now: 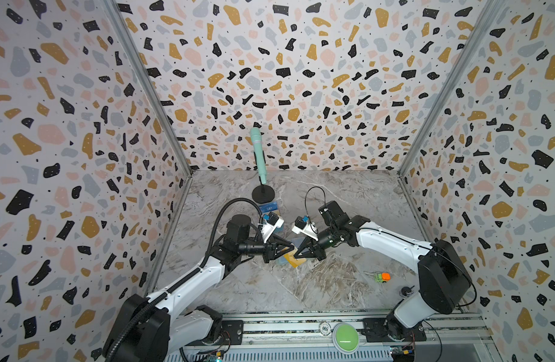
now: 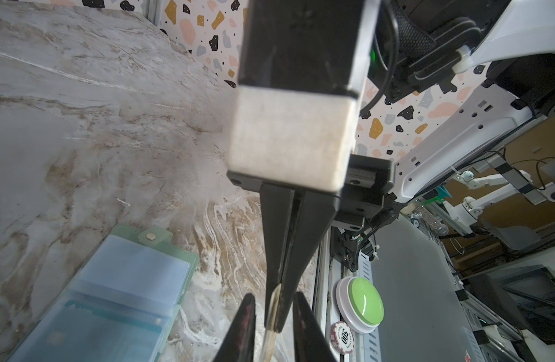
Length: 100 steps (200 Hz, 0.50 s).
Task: Take the credit cards out of the card holder
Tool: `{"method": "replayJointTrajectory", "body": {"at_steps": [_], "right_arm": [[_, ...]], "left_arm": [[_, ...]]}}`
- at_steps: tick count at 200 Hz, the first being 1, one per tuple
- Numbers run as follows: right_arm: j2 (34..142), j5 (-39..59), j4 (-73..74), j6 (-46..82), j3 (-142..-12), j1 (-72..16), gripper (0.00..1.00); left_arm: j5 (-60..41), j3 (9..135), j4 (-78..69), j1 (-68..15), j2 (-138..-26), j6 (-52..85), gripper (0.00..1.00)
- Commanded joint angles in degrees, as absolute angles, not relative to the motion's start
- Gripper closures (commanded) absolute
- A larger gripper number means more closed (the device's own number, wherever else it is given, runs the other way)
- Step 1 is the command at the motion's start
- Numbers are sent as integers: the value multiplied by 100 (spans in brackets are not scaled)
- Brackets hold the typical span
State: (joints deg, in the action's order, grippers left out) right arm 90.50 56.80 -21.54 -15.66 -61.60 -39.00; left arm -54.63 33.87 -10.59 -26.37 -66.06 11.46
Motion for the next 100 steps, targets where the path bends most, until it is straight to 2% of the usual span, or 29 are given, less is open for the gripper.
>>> {"method": "replayJointTrajectory", "body": {"at_steps": [1, 100], "right_arm": [[9041, 5774, -2209, -1657, -6405, -3861, 100], [8967, 5942, -2015, -1539, -6328, -3701, 100]], "left_arm": [[-5679, 3613, -1051, -2672, -6693, 1070, 81], [-5708, 3647, -976, -2690, -6682, 1013, 83]]}}
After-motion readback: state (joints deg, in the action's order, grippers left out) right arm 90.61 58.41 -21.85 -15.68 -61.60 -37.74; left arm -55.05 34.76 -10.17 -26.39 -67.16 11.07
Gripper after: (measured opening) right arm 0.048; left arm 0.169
